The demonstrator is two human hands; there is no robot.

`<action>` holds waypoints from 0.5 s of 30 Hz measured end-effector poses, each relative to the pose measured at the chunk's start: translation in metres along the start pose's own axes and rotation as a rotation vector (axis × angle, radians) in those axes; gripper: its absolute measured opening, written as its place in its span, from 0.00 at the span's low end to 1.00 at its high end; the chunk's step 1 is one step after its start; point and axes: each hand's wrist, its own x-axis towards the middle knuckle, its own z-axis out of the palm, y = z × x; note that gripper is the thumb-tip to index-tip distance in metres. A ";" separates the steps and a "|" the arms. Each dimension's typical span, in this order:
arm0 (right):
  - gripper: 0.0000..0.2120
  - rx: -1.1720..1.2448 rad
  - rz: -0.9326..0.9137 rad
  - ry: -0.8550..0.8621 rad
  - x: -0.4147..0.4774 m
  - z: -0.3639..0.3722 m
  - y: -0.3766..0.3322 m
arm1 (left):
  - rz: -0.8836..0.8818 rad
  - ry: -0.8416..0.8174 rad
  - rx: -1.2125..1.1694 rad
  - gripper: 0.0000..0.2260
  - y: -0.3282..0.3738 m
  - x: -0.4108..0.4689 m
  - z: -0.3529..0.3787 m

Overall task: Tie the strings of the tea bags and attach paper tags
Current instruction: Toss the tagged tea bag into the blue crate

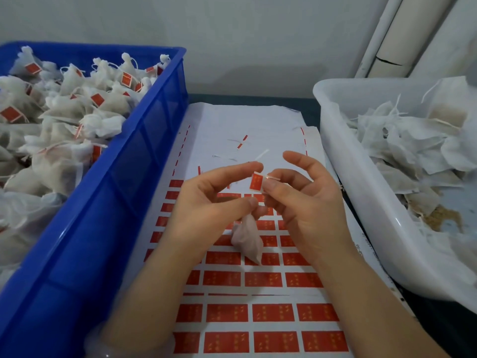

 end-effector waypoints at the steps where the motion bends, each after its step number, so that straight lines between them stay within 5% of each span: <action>1: 0.26 -0.009 0.001 0.004 0.000 0.000 -0.001 | 0.004 -0.010 -0.002 0.21 0.000 0.000 0.000; 15: 0.25 -0.117 -0.010 0.044 0.000 -0.002 -0.002 | 0.013 -0.088 0.024 0.25 -0.005 0.000 0.002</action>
